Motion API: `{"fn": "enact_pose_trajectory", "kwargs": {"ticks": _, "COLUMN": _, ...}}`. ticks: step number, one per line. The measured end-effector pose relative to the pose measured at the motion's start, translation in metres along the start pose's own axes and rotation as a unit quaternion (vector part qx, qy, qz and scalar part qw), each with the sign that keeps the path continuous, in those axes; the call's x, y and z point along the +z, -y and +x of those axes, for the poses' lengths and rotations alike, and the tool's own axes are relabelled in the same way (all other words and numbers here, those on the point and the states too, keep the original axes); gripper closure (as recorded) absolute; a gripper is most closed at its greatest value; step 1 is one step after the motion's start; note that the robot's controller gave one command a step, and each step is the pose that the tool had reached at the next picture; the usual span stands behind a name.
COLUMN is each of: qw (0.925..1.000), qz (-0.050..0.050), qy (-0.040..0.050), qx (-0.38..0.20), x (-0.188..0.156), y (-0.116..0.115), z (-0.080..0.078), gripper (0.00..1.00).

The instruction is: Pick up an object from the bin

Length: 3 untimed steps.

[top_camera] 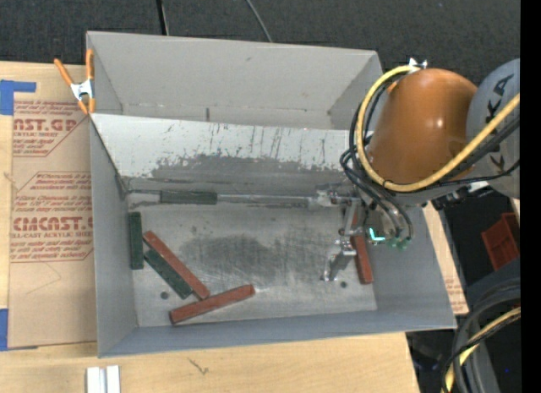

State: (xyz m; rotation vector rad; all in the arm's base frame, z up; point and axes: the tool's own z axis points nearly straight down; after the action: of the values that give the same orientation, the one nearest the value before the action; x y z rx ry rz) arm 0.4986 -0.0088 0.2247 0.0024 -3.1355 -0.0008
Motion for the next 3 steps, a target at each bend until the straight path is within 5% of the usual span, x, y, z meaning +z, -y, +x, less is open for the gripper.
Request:
{"fn": "enact_pose_trajectory", "kwargs": {"ticks": 1, "qw": 1.0000, "qz": 0.000, "qy": 0.0038, "qx": 0.000, "x": -0.003, "y": 0.000, "z": -0.002, "gripper": 0.00}}
{"fn": "enact_pose_trajectory", "kwargs": {"ticks": 2, "qw": 1.0000, "qz": 0.000, "qy": 0.0026, "qx": 0.005, "x": 0.104, "y": -0.063, "z": -0.019, "gripper": 1.00}}
{"fn": "enact_pose_trajectory", "kwargs": {"ticks": 3, "qw": 1.0000, "qz": 0.000, "qy": 0.0030, "qx": 0.005, "x": 0.104, "y": -0.063, "z": -0.019, "gripper": 0.00}}
